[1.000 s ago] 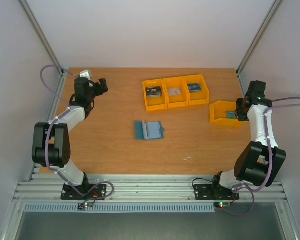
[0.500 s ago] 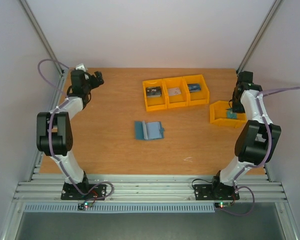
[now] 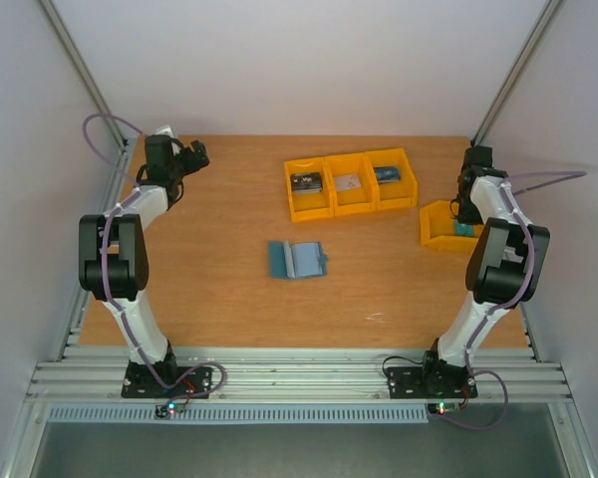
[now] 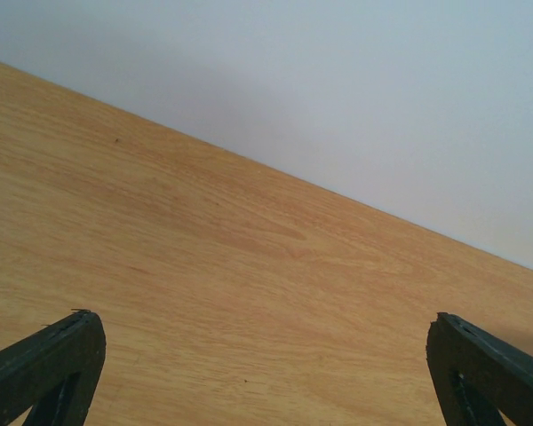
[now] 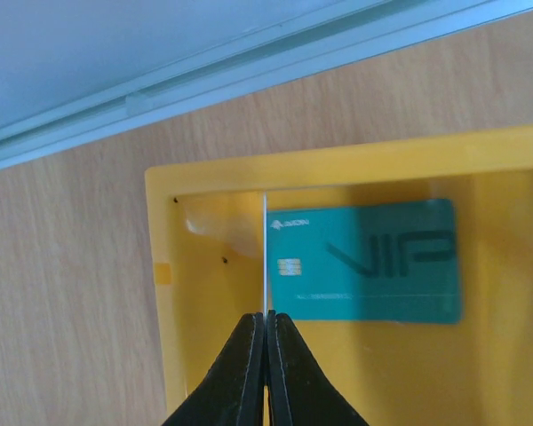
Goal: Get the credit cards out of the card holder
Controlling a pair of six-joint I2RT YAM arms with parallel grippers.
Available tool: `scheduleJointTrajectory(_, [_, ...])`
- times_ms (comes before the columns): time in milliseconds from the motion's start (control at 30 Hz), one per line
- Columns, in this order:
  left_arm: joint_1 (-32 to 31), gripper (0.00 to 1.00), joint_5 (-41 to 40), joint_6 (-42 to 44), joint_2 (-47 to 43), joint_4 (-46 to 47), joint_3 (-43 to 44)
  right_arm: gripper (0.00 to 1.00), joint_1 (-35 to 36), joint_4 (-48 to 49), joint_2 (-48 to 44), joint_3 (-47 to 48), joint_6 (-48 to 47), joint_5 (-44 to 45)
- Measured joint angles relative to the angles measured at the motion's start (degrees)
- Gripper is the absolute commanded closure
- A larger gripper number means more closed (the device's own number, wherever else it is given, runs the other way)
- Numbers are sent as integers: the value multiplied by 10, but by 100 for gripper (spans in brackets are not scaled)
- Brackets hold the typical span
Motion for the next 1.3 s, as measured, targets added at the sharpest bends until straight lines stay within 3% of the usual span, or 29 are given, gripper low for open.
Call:
scheduleJointTrajectory(433, [0, 1, -6, 9, 0, -10, 0, 99, 17, 68, 44, 20, 5, 47])
scheduleJointTrajectory(1300, [21, 1, 12, 4, 0, -4, -2, 99, 61, -22, 35, 20, 76, 175])
